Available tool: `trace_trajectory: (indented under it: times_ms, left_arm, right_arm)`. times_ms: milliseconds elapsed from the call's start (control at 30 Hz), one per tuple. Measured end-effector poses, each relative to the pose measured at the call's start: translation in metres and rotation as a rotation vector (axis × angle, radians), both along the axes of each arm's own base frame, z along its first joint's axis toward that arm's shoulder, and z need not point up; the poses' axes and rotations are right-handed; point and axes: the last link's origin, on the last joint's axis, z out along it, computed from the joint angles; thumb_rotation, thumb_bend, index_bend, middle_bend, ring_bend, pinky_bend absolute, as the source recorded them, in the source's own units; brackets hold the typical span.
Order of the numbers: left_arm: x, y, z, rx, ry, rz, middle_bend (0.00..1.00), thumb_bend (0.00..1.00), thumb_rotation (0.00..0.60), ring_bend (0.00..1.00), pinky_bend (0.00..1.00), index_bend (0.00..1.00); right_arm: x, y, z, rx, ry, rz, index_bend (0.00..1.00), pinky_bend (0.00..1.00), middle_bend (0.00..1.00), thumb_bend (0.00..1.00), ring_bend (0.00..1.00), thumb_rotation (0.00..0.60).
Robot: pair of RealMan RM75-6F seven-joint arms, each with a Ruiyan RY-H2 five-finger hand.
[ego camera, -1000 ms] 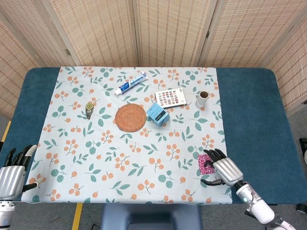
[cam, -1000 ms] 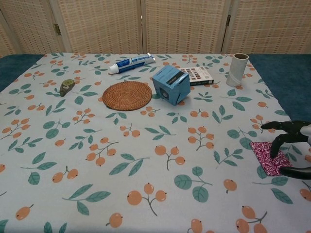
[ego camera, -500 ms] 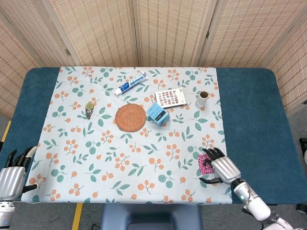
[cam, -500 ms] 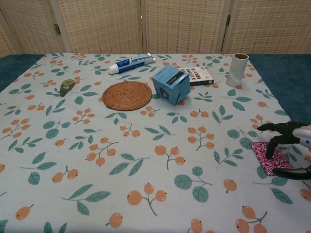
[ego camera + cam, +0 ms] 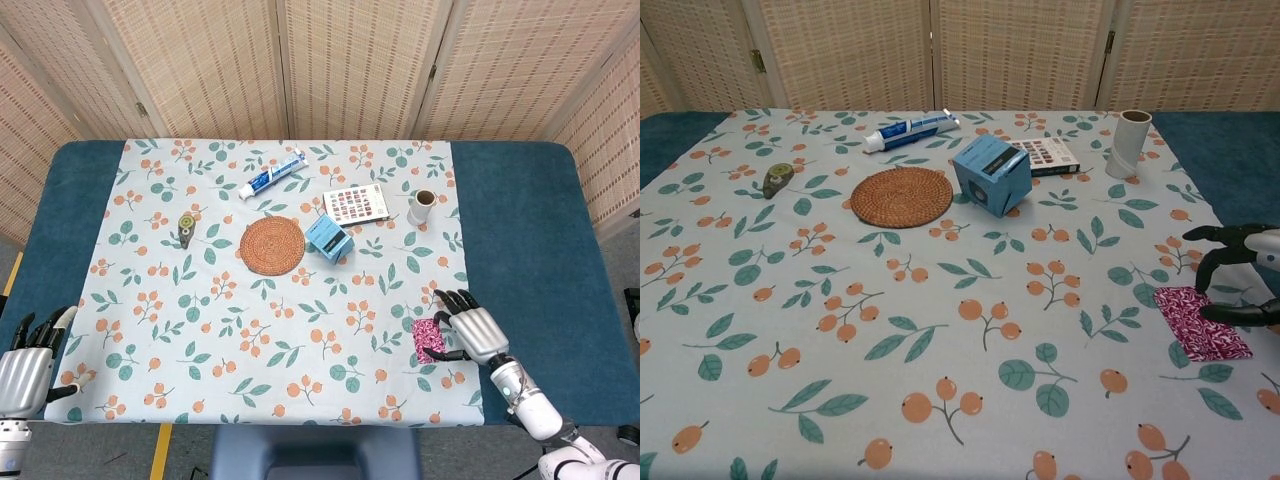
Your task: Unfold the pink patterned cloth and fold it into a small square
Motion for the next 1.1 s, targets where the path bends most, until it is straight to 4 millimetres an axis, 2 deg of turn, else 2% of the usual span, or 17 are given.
trace_trajectory:
  times_ms: [133,533,700,1100]
  left_arm:
    - [0.001,0.000,0.000,0.002,-0.001,-0.002,0.14,0.19,0.600,0.24,0.00,0.10]
    - [0.002,-0.002,0.000,0.002,-0.001,-0.002,0.14,0.19,0.600,0.24,0.00,0.10]
    - [0.004,-0.001,-0.001,-0.001,-0.001,-0.008,0.14,0.19,0.600,0.24,0.00,0.10]
    - [0.002,-0.003,0.001,0.003,0.003,0.005,0.14,0.19,0.600,0.24,0.00,0.10]
  right_arm:
    - [0.004,0.004,0.003,0.001,-0.021,0.009,0.34,0.00,0.05,0.26,0.00,0.130]
    - [0.002,0.046,-0.001,0.122,-0.044,0.043,0.34,0.00,0.05,0.26,0.00,0.129]
    - [-0.001,0.040,-0.003,0.109,-0.032,0.044,0.34,0.00,0.05,0.26,0.00,0.132]
    - [-0.004,0.008,-0.005,0.063,-0.003,0.029,0.34,0.00,0.05,0.26,0.00,0.129]
